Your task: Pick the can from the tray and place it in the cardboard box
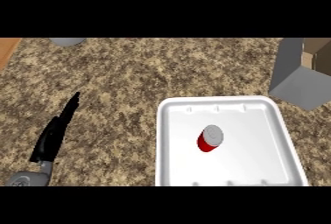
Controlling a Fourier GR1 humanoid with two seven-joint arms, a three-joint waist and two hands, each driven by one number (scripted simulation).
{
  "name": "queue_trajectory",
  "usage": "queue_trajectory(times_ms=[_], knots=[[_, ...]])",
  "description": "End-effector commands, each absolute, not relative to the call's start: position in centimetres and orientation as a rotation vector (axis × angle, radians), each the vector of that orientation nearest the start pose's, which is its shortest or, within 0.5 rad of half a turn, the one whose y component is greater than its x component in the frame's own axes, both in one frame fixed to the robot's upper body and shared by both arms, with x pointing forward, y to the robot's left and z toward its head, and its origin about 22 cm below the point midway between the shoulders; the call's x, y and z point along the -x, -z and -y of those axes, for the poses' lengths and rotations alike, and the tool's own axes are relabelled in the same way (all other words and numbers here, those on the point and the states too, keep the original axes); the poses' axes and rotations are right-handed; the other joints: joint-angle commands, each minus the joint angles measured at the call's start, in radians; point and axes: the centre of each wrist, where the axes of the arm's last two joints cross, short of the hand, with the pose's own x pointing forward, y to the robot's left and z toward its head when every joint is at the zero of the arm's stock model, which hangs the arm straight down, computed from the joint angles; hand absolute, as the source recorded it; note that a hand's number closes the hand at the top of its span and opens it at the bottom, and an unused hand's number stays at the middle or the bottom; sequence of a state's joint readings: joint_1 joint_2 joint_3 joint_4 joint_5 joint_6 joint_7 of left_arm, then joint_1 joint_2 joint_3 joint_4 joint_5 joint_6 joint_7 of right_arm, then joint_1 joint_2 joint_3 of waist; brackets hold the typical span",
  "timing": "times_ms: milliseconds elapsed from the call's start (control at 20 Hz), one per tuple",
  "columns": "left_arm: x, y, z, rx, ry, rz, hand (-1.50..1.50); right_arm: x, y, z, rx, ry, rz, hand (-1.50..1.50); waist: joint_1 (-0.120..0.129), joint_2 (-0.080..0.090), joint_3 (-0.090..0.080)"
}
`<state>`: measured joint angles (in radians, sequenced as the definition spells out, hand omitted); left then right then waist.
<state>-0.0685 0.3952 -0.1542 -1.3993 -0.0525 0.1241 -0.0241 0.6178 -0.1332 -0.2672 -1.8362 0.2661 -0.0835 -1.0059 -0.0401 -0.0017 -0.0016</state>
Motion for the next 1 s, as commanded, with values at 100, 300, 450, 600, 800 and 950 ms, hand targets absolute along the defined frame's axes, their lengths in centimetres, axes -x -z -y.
queue_trajectory(times_ms=[100,300,450,600,800,950], knots=[[-27.2,0.6,-28.1,-0.321,0.394,1.466,0.00,-3.0,-4.5,30.9,0.827,-0.625,1.967,-1.50,0.014,0.004,-0.002],[-26.9,1.2,-27.6,-0.332,0.421,1.458,0.00,-3.6,-5.5,27.5,0.897,-0.668,1.852,-1.50,0.031,0.005,-0.001],[-25.7,2.2,-29.0,-0.326,0.394,1.471,0.00,-3.1,-6.7,26.1,0.930,-0.673,1.776,-1.50,0.035,0.003,0.000],[-27.5,0.9,-29.3,-0.314,0.404,1.458,0.00,-3.9,-8.3,25.4,0.992,-0.696,1.695,-1.50,0.034,0.005,0.000],[-27.7,1.2,-29.2,-0.344,0.399,1.472,0.00,-5.7,-7.9,23.2,0.961,-0.724,1.652,-1.50,0.037,0.005,0.000],[-28.0,0.2,-26.9,-0.330,0.411,1.487,0.00,-6.2,-7.5,21.7,0.932,-0.726,1.608,-1.50,0.037,0.003,0.001]])
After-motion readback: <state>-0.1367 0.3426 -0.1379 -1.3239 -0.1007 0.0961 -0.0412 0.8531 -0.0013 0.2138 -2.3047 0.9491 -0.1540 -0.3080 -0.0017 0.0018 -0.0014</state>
